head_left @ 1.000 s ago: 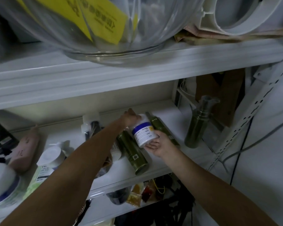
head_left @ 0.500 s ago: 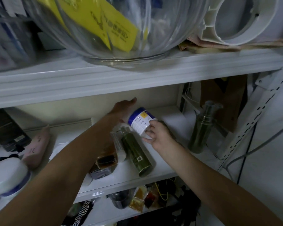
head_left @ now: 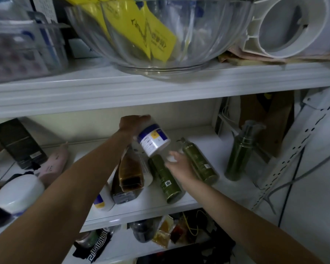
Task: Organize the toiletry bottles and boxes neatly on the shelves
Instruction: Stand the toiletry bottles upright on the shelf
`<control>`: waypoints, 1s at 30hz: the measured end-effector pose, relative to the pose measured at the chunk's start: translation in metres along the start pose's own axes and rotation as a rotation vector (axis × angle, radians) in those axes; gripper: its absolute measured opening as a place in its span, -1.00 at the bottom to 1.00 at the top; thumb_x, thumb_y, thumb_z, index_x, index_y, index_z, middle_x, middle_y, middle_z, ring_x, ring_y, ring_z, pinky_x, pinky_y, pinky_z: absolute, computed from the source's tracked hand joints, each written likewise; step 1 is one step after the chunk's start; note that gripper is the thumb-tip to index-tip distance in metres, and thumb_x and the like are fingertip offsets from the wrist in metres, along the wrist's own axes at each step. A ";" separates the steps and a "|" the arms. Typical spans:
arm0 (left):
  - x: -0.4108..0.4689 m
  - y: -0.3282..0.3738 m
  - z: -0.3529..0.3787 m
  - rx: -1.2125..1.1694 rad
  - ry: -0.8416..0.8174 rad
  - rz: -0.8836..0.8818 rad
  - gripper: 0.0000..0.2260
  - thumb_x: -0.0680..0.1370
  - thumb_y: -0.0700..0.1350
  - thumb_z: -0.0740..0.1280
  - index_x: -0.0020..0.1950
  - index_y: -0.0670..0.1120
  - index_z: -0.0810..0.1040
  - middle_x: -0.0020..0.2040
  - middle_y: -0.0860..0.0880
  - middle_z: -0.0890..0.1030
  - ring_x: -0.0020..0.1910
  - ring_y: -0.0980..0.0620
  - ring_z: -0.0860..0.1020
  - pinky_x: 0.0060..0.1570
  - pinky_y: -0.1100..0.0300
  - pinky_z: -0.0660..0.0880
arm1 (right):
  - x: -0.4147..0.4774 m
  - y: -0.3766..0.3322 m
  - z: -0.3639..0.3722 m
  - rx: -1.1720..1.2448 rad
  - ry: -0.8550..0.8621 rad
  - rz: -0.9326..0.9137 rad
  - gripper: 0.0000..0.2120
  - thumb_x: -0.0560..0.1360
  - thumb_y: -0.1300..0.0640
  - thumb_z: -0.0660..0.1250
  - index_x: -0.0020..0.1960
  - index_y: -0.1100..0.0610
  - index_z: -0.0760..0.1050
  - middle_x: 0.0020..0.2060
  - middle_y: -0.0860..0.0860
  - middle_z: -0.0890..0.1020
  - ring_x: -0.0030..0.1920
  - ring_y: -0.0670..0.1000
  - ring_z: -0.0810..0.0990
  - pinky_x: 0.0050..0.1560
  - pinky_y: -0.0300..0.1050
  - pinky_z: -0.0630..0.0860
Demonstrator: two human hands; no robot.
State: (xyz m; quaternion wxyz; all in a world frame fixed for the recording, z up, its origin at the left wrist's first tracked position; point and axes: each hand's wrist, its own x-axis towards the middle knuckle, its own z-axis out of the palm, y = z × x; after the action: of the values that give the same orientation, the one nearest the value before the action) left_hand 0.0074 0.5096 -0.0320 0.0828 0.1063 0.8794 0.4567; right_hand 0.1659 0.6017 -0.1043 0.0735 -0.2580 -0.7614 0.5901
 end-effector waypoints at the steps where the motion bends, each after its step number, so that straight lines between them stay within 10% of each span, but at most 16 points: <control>1: -0.003 0.001 -0.003 0.157 -0.004 0.049 -0.65 0.53 0.15 0.19 -0.33 -0.05 0.42 -0.28 -0.06 0.57 -0.08 -0.10 0.59 -0.12 0.25 0.49 | 0.001 0.014 0.005 -0.144 -0.024 -0.005 -0.50 0.45 0.13 0.35 0.36 0.02 0.33 0.26 0.02 0.47 0.13 -0.05 0.47 0.08 -0.13 0.47; 6: -0.004 -0.003 -0.003 0.460 -0.037 0.136 -0.63 0.44 0.23 0.13 -0.23 -0.05 0.50 -0.31 0.00 0.59 -0.22 0.01 0.57 -0.13 0.16 0.40 | 0.006 0.064 0.024 -0.695 -0.140 0.132 -0.10 0.36 -0.10 0.43 0.51 0.09 0.00 0.42 0.12 0.21 0.40 0.16 0.22 0.33 0.06 0.33; 19: -0.001 -0.009 0.011 0.272 -0.284 0.049 -0.57 0.40 0.28 0.28 -0.09 -0.09 0.52 -0.10 -0.12 0.64 -0.14 -0.06 0.62 -0.01 0.08 0.55 | 0.014 0.080 0.015 -0.650 0.307 0.161 -0.23 0.35 -0.12 0.43 0.35 0.22 0.17 0.31 0.16 0.31 0.28 0.15 0.36 0.17 -0.01 0.42; 30: 0.004 -0.024 0.069 0.125 -0.344 0.028 -0.71 0.42 0.00 0.48 0.06 -0.11 0.63 0.00 -0.05 0.65 -0.11 0.02 0.61 -0.26 0.29 0.50 | 0.023 0.070 -0.018 -0.823 0.282 -0.201 -0.34 0.32 -0.10 0.46 0.29 0.05 0.25 0.25 0.04 0.38 0.26 0.07 0.33 0.28 -0.03 0.26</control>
State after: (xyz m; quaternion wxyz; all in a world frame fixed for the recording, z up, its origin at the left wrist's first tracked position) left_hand 0.0179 0.5514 -0.0911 0.2190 0.2000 0.8773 0.3773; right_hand 0.1754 0.6396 -0.1695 0.1248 -0.2683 -0.9367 0.1872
